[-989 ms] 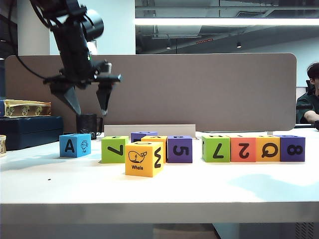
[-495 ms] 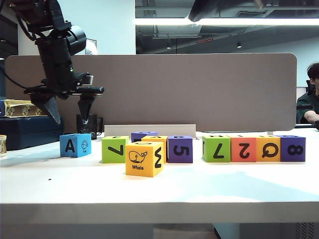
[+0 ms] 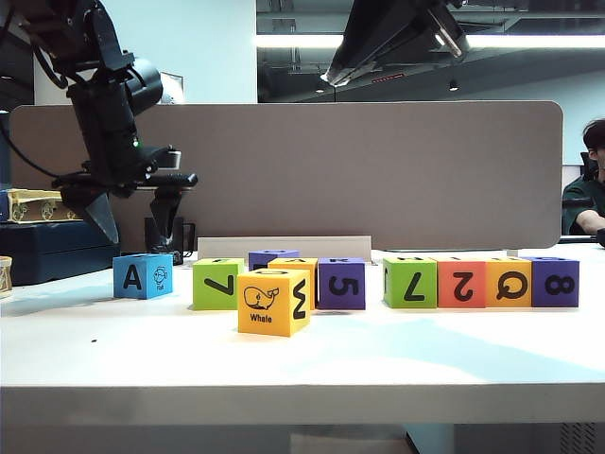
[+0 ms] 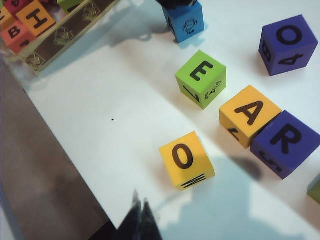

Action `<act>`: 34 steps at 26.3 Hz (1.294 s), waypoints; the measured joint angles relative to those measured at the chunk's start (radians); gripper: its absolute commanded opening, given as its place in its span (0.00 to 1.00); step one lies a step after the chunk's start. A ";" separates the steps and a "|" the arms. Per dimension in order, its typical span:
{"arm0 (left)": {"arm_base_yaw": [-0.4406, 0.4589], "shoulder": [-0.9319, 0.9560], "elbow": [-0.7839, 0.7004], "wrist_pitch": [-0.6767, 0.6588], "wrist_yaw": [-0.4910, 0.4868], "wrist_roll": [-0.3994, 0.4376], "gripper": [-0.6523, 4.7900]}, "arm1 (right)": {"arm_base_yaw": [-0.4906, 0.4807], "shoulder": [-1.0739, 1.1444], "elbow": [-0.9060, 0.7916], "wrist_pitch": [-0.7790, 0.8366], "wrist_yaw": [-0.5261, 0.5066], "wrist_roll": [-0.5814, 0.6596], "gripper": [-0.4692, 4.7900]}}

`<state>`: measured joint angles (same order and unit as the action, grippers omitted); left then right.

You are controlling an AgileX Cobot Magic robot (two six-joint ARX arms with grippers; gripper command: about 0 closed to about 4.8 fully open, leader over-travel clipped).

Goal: Select the appropriate blocks from the scattered letter blocks on the table and arrange them in a row to spell out "LEARNING".

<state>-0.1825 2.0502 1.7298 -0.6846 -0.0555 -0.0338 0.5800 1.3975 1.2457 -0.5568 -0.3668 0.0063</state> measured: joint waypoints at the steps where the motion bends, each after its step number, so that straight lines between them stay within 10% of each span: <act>1: 0.003 0.010 0.000 0.000 0.000 0.002 0.82 | 0.000 0.002 0.000 0.011 0.001 0.000 0.09; 13: 0.009 0.069 -0.002 -0.009 0.018 0.004 0.79 | 0.000 0.002 0.000 0.021 0.004 0.000 0.09; 20: 0.009 0.069 0.002 -0.008 0.018 0.004 0.55 | 0.000 0.002 0.000 0.019 0.004 0.000 0.09; 34: -0.002 -0.041 0.001 -0.186 0.136 -0.046 0.55 | 0.000 0.002 0.000 0.019 0.004 0.000 0.09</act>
<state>-0.1844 2.0090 1.7309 -0.8707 0.0803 -0.0799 0.5800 1.3991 1.2457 -0.5377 -0.3630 0.0063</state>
